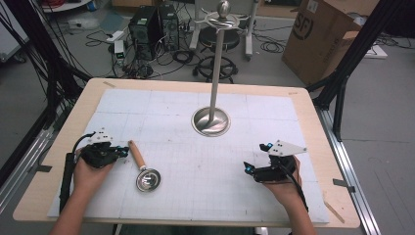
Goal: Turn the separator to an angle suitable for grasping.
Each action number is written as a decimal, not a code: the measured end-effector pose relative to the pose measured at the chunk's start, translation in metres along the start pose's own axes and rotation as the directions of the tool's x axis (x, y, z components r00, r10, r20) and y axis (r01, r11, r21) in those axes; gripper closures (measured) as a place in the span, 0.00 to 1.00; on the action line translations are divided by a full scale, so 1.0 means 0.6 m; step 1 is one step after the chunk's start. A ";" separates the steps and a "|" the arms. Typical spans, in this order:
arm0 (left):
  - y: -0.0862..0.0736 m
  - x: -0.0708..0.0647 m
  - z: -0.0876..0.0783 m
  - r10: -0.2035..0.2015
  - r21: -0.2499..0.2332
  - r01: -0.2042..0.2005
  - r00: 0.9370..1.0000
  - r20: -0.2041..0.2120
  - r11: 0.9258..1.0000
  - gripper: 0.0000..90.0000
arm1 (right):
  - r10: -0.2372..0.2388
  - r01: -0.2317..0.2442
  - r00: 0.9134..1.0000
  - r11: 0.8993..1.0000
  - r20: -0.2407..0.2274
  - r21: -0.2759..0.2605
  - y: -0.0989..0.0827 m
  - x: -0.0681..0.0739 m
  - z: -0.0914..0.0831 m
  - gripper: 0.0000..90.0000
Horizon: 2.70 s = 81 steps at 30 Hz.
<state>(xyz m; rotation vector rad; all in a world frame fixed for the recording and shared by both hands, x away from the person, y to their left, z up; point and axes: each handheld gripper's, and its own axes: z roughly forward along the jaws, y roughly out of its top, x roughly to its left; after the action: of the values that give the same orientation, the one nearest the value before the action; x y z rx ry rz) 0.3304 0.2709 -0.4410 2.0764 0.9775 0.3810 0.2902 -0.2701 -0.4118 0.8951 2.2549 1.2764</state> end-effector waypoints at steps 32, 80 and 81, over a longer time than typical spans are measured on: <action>0.105 -0.080 0.108 0.150 0.127 -0.160 0.985 0.081 0.979 1.00 | 0.004 -0.005 1.000 1.000 -0.024 -0.017 0.000 -0.007 0.000 0.15; 0.108 -0.143 0.066 0.195 -0.052 -0.188 0.927 0.322 0.981 0.75 | 0.004 -0.004 1.000 1.000 -0.002 -0.028 -0.005 -0.007 -0.008 0.17; 0.108 -0.139 0.059 0.195 -0.069 -0.183 0.927 0.319 0.981 0.72 | 0.003 -0.003 1.000 1.000 -0.003 -0.028 -0.005 -0.007 -0.008 0.17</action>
<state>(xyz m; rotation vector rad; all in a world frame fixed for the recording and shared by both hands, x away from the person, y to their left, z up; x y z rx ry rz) 0.3284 0.1641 -0.4094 2.1193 0.5720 0.1441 0.2893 -0.2770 -0.4120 0.8870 2.2330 1.3082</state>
